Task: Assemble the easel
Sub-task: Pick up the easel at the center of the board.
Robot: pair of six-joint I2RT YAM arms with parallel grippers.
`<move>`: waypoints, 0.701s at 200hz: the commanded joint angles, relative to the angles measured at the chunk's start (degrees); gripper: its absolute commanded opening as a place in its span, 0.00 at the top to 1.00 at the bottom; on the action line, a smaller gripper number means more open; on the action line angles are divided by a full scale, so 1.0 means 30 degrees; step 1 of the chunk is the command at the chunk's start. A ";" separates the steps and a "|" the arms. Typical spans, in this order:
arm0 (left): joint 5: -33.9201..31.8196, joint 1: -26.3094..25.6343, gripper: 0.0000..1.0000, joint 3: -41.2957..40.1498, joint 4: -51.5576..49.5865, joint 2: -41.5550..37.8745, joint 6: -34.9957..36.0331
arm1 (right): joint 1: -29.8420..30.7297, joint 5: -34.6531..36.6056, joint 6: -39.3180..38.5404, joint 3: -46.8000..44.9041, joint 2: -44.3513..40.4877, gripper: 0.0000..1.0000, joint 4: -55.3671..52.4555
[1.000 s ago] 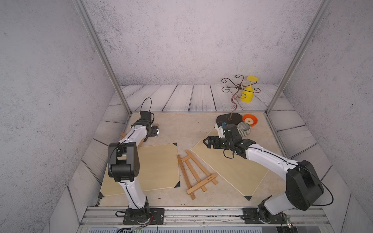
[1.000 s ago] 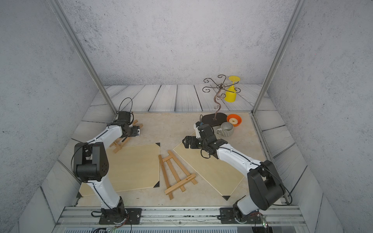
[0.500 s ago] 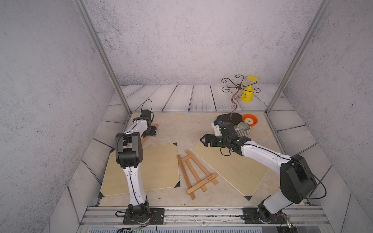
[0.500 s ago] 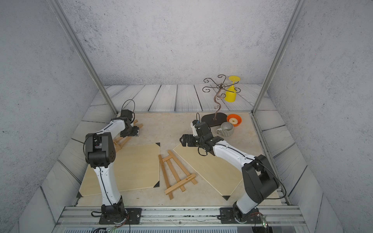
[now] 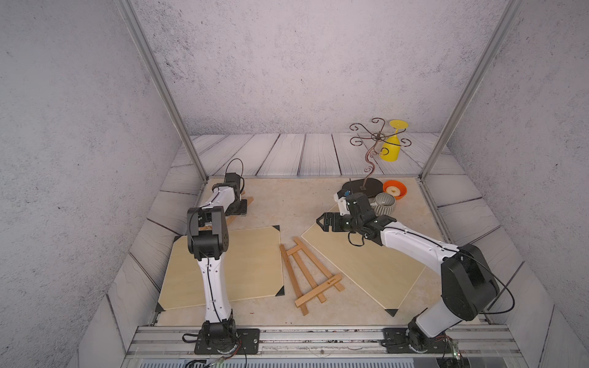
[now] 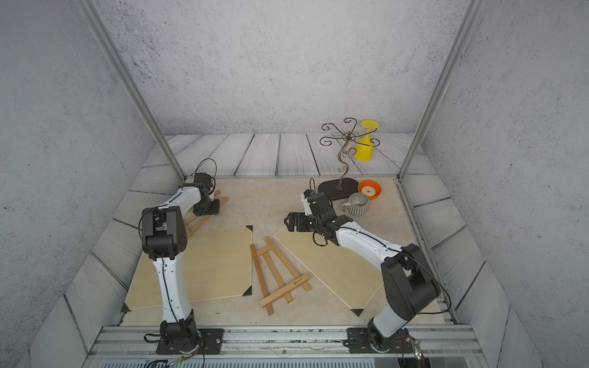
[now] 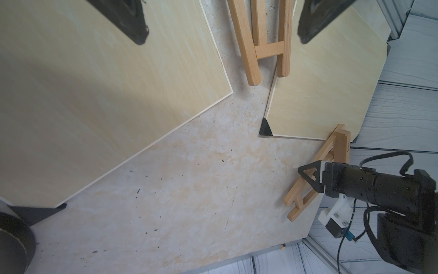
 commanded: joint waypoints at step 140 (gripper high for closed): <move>0.0248 -0.1531 0.73 0.2752 0.0167 0.1522 0.1871 | 0.0044 0.1943 -0.0218 -0.0669 -0.1012 0.01 -0.0559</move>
